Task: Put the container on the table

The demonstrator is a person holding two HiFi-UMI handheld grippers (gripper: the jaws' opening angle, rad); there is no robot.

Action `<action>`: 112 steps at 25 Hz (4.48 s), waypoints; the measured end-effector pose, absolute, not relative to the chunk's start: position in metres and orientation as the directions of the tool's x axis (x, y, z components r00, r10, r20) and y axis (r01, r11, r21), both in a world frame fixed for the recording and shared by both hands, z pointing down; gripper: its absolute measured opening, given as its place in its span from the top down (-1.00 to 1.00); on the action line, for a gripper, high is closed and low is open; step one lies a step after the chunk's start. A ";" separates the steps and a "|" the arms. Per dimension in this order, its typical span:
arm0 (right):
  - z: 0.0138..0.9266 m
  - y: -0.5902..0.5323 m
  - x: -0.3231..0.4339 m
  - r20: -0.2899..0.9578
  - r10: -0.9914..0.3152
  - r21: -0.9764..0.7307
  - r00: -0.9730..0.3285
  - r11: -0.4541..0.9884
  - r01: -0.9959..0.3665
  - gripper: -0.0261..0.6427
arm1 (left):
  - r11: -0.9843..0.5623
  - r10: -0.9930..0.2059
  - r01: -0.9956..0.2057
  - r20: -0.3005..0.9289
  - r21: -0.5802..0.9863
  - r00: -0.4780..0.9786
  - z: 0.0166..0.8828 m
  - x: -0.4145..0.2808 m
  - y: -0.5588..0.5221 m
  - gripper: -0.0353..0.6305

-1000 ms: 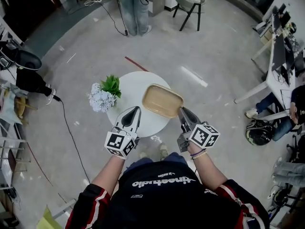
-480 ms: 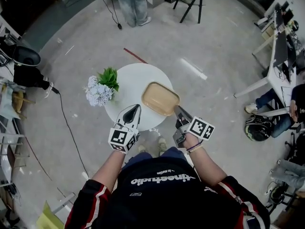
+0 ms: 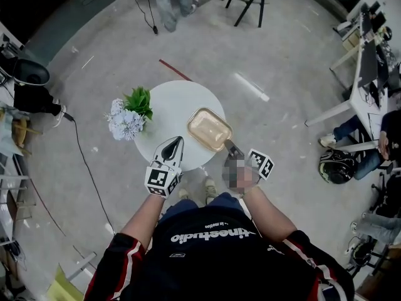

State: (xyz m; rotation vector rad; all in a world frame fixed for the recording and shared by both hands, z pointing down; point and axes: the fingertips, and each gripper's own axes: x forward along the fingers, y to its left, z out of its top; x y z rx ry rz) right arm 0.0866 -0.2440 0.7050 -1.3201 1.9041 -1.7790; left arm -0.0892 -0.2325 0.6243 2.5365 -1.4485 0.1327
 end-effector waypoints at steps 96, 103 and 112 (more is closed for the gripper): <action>0.699 -0.252 0.091 0.396 -0.727 -0.643 -0.561 0.216 -0.735 0.58 | -0.540 -0.823 -0.829 0.117 0.144 0.556 0.558 -0.097 -0.215 0.82; 0.605 -0.251 0.068 0.225 -0.749 -0.624 -0.623 0.380 -0.683 0.58 | -0.588 -0.798 -0.798 0.070 0.127 0.599 0.518 -0.087 -0.204 0.82; 0.515 -0.233 0.033 0.101 -0.701 -0.440 -0.706 0.605 -0.664 0.58 | -0.617 -0.780 -0.779 0.043 0.108 0.624 0.478 -0.086 -0.191 0.82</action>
